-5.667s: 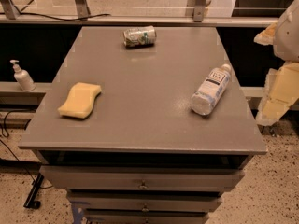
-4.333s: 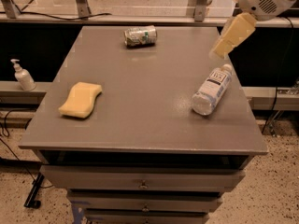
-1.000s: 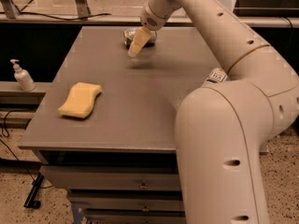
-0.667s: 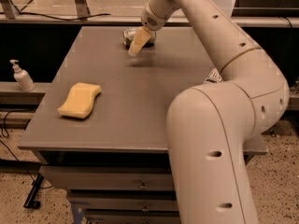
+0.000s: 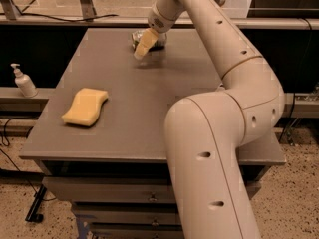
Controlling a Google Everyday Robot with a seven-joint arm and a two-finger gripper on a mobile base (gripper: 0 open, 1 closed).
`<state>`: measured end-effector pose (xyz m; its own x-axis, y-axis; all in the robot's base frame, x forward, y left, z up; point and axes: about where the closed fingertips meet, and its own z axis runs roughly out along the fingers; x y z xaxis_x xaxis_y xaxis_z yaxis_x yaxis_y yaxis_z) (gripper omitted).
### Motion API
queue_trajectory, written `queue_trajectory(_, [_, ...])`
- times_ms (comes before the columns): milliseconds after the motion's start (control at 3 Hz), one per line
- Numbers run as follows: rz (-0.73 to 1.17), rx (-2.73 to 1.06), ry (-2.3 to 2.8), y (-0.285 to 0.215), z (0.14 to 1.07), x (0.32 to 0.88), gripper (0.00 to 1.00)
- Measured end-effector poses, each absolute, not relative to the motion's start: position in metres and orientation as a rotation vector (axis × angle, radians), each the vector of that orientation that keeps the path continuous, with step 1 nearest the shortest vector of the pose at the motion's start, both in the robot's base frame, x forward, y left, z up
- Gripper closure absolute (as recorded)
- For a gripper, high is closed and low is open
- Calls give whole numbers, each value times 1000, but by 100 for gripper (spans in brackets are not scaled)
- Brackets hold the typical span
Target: Move 7up can near sponge
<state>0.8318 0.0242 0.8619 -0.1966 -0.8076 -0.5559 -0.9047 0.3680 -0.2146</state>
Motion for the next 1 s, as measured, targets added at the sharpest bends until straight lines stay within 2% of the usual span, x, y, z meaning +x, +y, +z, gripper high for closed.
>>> queue_trajectory(333, [237, -1496, 2040, 30, 853, 833, 18])
queue_trajectory(1000, [243, -1560, 2042, 23, 847, 826, 64])
